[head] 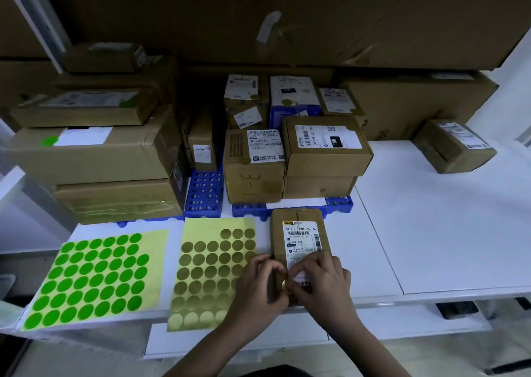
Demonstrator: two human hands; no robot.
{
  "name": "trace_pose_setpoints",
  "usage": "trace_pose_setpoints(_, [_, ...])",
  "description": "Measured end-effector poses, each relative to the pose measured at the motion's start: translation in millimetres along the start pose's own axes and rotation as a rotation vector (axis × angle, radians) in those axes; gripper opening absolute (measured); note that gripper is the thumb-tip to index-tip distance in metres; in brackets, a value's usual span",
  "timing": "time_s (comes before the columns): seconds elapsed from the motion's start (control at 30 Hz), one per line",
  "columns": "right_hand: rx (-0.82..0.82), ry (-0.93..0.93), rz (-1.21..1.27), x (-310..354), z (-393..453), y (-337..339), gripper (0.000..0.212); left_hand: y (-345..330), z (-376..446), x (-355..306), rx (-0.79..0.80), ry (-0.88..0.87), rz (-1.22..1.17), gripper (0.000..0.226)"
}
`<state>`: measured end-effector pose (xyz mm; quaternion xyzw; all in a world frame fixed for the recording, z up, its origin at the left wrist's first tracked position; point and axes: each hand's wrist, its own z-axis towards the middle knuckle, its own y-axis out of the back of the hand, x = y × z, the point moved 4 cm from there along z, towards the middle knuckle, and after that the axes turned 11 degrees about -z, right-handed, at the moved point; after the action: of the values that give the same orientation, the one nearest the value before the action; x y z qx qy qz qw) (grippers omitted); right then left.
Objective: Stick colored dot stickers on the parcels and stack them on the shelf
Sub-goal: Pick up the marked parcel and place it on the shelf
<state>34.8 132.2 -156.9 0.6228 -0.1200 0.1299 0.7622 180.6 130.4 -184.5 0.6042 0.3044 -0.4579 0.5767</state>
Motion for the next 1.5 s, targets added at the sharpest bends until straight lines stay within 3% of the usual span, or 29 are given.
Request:
trace_pose_setpoints(0.13, [-0.087, 0.03, -0.056, -1.8, 1.4, -0.4, 0.033, -1.0, -2.2, -2.8, -0.019, -0.006, -0.053, 0.026])
trace_pose_setpoints(0.47, [-0.089, 0.101, 0.003, -12.1, -1.6, -2.2, 0.018, -4.0, -2.3, -0.1, -0.077, -0.007, -0.055, 0.021])
trace_pose_setpoints(0.63, [-0.152, -0.238, 0.318, -39.3, -2.2, 5.6, 0.028, -4.8, -3.0, 0.1, -0.023, 0.011, 0.01, 0.031])
trace_pose_setpoints(0.7, [-0.007, -0.407, 0.502, -48.2, 1.6, 1.5, 0.039, -5.0, -3.1, 0.8, -0.006, 0.081, -0.045, 0.038])
trace_pose_setpoints(0.8, [0.203, -0.551, 0.718, -51.9, 10.5, -5.1, 0.051, -1.3, 2.3, -13.0, -0.003, 0.238, -0.323, 0.05])
trace_pose_setpoints(0.87, [0.25, -0.522, 0.738, -48.2, 15.8, -0.4, 0.04, 0.3, 10.7, -23.1, -0.026, 0.299, -0.425, 0.05])
trace_pose_setpoints(1.0, [0.274, -0.457, 0.819, -33.6, 15.3, 5.8, 0.023, -5.5, 20.7, -46.4, 0.045, 0.328, -0.372, 0.034])
trace_pose_setpoints(1.07, [0.244, -0.451, 0.888, -29.8, 12.0, 6.3, 0.019, -8.2, 19.1, -55.4, 0.025, 0.346, -0.348, 0.036])
trace_pose_setpoints(1.17, [0.224, -0.452, 0.963, -28.4, 5.5, 9.8, 0.027, -7.2, 16.6, -59.9, -0.036, 0.291, -0.415, 0.029])
trace_pose_setpoints(1.3, [0.201, -0.402, 1.016, -22.1, 2.1, 26.4, 0.036, 6.1, 6.0, -66.2, -0.107, 0.246, -0.698, 0.035])
trace_pose_setpoints(1.5, [0.21, -0.251, 1.091, 7.8, 29.6, 67.0, 0.038, 50.8, 9.4, -90.3, -0.246, 0.175, -0.713, 0.045])
